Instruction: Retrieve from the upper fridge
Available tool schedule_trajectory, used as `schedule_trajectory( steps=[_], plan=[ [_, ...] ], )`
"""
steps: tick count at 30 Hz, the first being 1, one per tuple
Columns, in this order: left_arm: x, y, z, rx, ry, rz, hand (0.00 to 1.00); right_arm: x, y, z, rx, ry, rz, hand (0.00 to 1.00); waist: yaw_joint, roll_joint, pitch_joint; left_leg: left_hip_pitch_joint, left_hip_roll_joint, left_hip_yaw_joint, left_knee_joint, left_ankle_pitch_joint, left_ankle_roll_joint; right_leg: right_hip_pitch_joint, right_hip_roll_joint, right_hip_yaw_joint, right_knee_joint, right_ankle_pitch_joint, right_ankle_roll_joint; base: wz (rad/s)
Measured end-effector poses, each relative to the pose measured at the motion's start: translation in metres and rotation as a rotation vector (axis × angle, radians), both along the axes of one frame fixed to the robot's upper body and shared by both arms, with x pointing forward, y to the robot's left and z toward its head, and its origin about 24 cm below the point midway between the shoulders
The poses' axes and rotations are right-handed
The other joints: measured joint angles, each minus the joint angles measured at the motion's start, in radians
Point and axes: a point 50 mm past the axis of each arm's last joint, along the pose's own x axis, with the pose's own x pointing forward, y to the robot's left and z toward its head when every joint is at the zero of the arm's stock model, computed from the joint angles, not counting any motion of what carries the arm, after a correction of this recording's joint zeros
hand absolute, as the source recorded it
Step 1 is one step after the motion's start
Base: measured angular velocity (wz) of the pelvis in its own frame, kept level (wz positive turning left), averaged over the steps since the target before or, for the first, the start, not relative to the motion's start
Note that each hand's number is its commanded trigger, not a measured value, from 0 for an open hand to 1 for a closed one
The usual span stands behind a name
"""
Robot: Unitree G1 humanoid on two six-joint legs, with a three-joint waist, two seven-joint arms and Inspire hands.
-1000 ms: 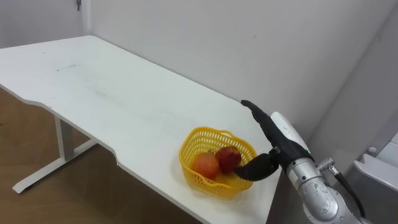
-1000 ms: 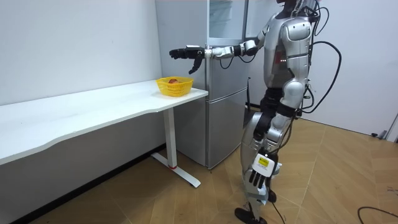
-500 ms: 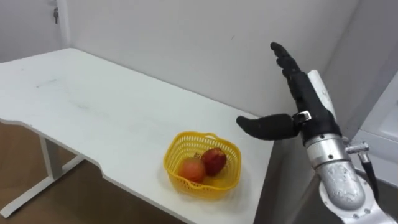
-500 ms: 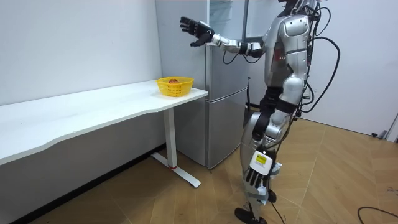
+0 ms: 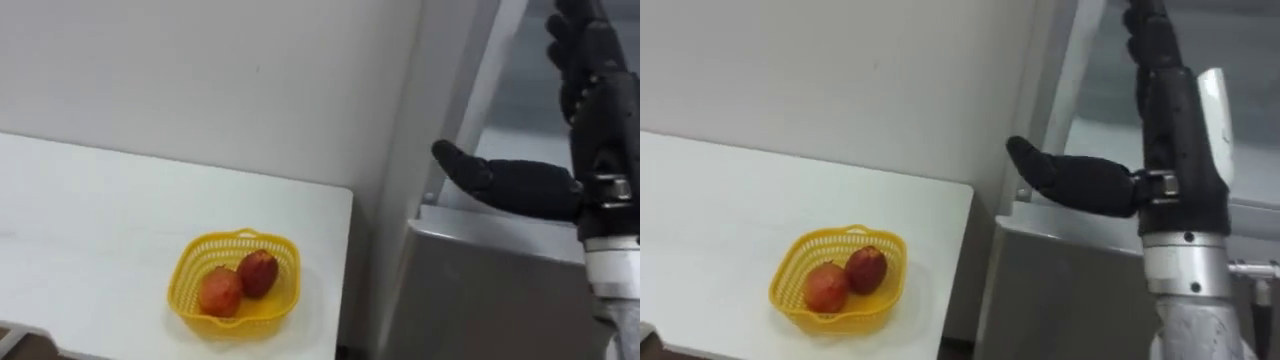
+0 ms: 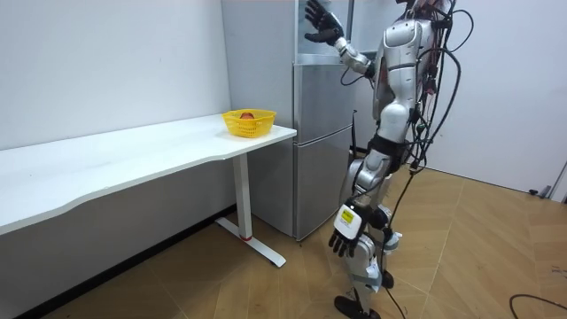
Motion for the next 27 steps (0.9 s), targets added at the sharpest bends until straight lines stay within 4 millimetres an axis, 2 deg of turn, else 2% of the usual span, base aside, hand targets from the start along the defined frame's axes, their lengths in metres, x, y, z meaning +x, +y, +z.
schedule_trajectory(
  steps=[3,5,6,9,14,18,21,22,24,27],
  plan=[
    [-0.01,-0.003,-0.001,-0.003,0.011,0.037,0.0,-0.014,-0.018,-0.01,0.103,0.001,-0.07,0.0,-0.03,0.025,-0.0089,0.018,0.002,0.022,-0.01,0.0,0.0,-0.001,0.005,0.027,0.0,0.0,0.0,-0.22],
    [-0.014,-0.004,-0.002,0.002,0.015,0.049,0.0,-0.017,-0.026,-0.013,0.17,0.0,-0.097,0.0,-0.044,0.042,-0.0057,0.029,0.004,0.038,-0.017,0.0,0.0,-0.001,0.007,0.039,0.0,0.0,0.0,-0.21],
    [-0.017,-0.006,-0.002,0.003,0.018,0.052,0.0,-0.02,-0.033,-0.018,0.223,0.007,-0.121,0.0,-0.052,0.051,-0.0106,0.031,0.004,0.042,-0.017,0.0,0.0,-0.001,0.008,0.043,0.0,0.0,0.0,-0.17],
    [-0.018,-0.008,-0.002,0.01,0.007,0.055,0.0,-0.028,-0.045,-0.034,0.316,0.044,-0.187,0.0,-0.069,0.057,-0.0124,0.031,0.005,0.048,-0.017,0.0,0.0,-0.004,0.009,0.051,0.001,0.0,0.001,-0.07],
    [-0.015,-0.011,-0.002,0.019,-0.016,0.055,0.0,-0.05,-0.069,-0.081,0.512,0.216,-0.306,0.0,-0.104,0.055,-0.0117,0.026,0.004,0.06,-0.023,0.0,0.0,-0.014,0.009,0.062,0.0,-0.002,0.003,-0.04],
    [-0.014,-0.01,-0.002,0.032,-0.022,0.058,0.0,-0.054,-0.074,-0.103,0.609,0.294,-0.333,0.0,-0.113,0.06,-0.0096,0.032,0.002,0.068,-0.03,0.0,0.001,-0.015,0.011,0.076,-0.002,-0.002,0.004,-0.05],
    [-0.018,-0.01,-0.001,0.051,-0.013,0.081,0.0,-0.062,-0.091,-0.146,0.797,0.436,-0.459,0.0,-0.119,0.06,-0.0087,0.038,0.002,0.068,-0.031,0.0,0.001,-0.012,0.01,0.074,-0.003,-0.003,0.006,0.0],
    [-0.017,-0.01,-0.001,0.051,-0.014,0.087,0.0,-0.066,-0.094,-0.154,0.834,0.457,-0.484,0.0,-0.12,0.059,-0.0096,0.04,0.002,0.068,-0.031,0.0,0.001,-0.012,0.01,0.074,-0.003,-0.003,0.006,0.0],
    [-0.015,-0.01,-0.001,0.052,-0.029,0.098,0.0,-0.081,-0.102,-0.183,0.954,0.541,-0.581,0.0,-0.123,0.067,-0.0057,0.04,0.002,0.07,-0.032,0.0,0.001,-0.014,0.01,0.078,-0.005,-0.004,0.007,-0.02],
    [-0.013,-0.009,0.0,0.052,-0.044,0.104,0.0,-0.095,-0.107,-0.202,1.116,0.584,-0.639,0.0,-0.137,0.077,-0.005,0.037,0.001,0.074,-0.041,0.0,0.001,-0.02,0.01,0.081,-0.004,-0.005,0.008,-0.04]
  ],
)
